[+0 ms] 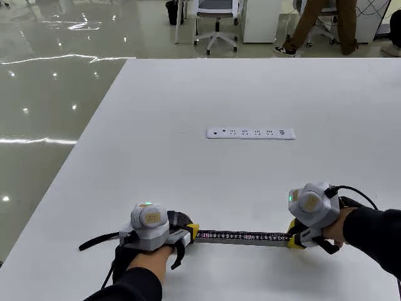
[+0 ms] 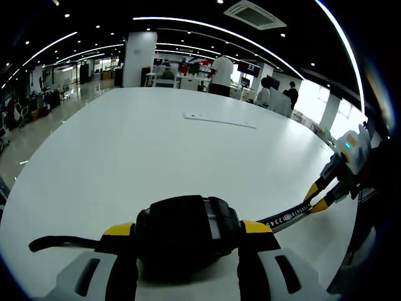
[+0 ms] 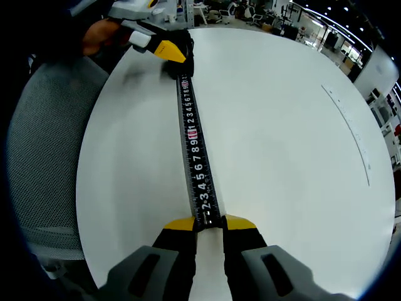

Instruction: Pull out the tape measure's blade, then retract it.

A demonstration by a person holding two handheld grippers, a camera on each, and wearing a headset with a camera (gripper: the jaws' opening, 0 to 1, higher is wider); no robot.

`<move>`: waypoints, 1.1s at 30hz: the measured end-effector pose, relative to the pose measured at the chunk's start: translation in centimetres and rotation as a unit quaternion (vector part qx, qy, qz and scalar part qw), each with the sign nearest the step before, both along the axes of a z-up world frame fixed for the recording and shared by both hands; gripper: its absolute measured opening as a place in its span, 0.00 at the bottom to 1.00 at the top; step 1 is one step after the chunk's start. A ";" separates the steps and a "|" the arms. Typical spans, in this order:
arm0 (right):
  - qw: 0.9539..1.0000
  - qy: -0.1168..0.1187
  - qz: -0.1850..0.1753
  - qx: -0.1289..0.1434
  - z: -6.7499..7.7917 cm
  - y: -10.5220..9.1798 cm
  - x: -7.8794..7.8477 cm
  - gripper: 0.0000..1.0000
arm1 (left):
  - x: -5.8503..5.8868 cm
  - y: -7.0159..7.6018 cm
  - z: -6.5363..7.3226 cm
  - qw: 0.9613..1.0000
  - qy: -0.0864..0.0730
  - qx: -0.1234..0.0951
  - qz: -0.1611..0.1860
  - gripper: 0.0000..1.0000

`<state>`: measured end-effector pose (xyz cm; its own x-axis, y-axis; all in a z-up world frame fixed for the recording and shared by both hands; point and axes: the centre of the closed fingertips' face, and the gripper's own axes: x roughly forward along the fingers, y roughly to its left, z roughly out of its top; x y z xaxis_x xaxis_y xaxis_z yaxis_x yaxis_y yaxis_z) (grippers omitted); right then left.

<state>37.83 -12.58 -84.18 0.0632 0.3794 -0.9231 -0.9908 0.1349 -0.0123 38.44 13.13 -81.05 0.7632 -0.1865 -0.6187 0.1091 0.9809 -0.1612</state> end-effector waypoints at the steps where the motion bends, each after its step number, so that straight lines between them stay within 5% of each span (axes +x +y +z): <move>1: 1.000 0.000 0.000 0.000 0.0 0.1 0.0 0.11 | 0.0 0.0 0.0 1.000 0.000 0.000 0.000 0.61; 33: 1.000 0.000 -0.012 0.009 -0.1 1.5 0.1 0.12 | -0.1 0.0 0.0 1.000 0.002 -0.008 -0.001 0.61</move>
